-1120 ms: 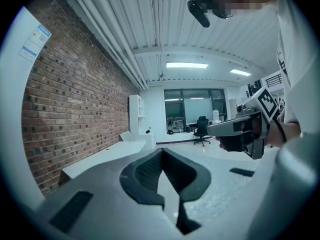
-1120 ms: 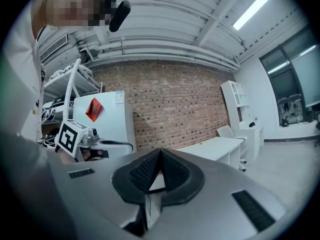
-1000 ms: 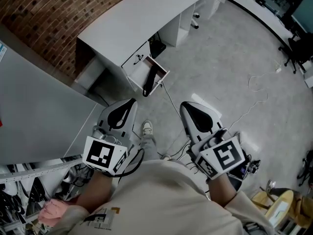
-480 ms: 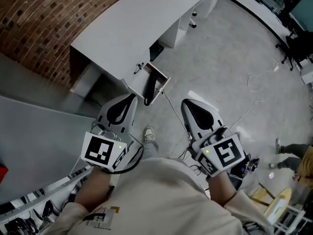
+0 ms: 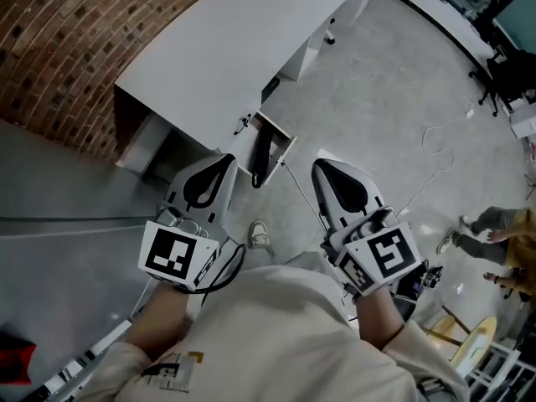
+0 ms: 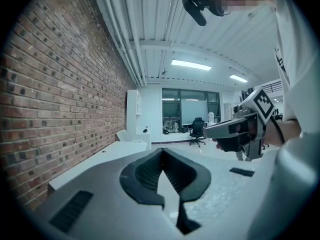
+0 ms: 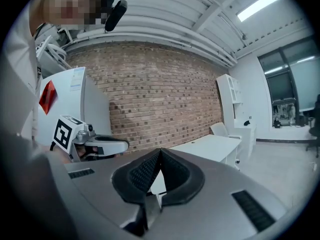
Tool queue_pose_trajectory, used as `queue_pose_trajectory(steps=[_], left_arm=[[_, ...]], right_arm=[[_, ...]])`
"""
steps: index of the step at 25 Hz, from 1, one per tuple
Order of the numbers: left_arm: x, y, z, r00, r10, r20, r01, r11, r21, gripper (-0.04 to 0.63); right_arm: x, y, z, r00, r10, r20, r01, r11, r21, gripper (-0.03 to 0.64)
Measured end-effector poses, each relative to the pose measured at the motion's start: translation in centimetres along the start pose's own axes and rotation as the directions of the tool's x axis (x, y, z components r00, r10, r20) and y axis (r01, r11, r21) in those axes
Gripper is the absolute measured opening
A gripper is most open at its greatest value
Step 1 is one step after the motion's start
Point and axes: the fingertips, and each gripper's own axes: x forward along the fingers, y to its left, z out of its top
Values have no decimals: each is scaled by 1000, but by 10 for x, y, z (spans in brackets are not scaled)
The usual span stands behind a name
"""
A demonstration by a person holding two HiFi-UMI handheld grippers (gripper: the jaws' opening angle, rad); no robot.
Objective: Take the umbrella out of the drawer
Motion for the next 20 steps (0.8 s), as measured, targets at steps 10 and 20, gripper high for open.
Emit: queue_pose_trajectory(steps=[10,20], left_arm=[[14,26,-16,1000,13,-6,-13,1000,-19,8],[30,29,-23,997,67,-36,-68,996,-53,8]], right_arm=[[27,-3,-17,998,-1,-62,1,1000,-1,8],[41,-24,-30,994,65,-88,-61,997,48,8]])
